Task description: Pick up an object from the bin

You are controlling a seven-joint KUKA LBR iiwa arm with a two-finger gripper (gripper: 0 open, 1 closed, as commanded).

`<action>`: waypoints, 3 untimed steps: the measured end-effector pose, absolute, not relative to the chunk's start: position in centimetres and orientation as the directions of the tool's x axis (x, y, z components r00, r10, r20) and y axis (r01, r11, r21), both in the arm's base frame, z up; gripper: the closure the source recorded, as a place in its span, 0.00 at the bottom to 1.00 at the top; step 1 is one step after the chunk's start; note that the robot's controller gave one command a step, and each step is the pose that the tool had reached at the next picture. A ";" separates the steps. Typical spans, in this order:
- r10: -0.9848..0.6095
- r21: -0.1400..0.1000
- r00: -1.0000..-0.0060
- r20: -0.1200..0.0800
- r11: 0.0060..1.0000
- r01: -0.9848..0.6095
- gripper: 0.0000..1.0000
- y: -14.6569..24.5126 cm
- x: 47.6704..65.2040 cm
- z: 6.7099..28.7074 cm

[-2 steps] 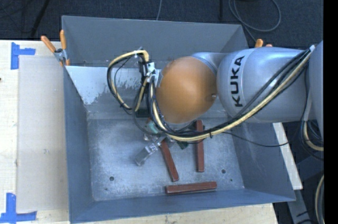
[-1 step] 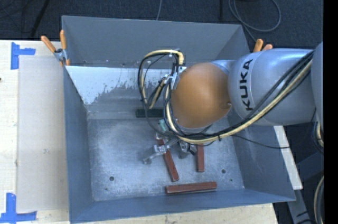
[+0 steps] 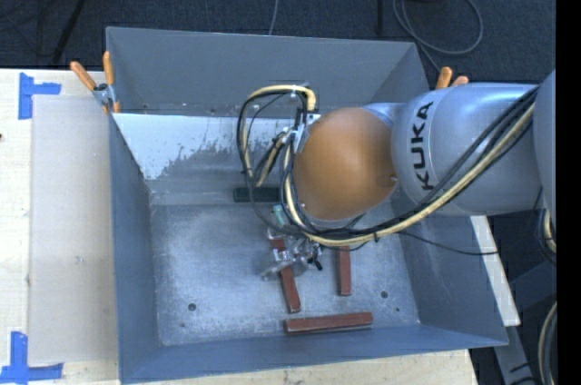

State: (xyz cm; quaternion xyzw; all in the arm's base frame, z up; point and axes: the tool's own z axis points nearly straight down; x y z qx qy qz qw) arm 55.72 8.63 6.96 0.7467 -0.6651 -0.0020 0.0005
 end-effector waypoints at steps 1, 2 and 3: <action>-0.994 -0.001 0.111 -0.002 -0.111 -0.994 1.00 8.8 55.7 10.1; -0.994 -0.003 0.107 -0.002 -0.107 -0.994 1.00 9.0 55.8 14.8; -0.995 -0.003 0.104 -0.002 -0.104 -0.995 1.00 9.1 55.8 18.7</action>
Offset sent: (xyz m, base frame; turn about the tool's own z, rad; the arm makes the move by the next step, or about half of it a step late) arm 0.0000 0.0000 0.0306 0.0000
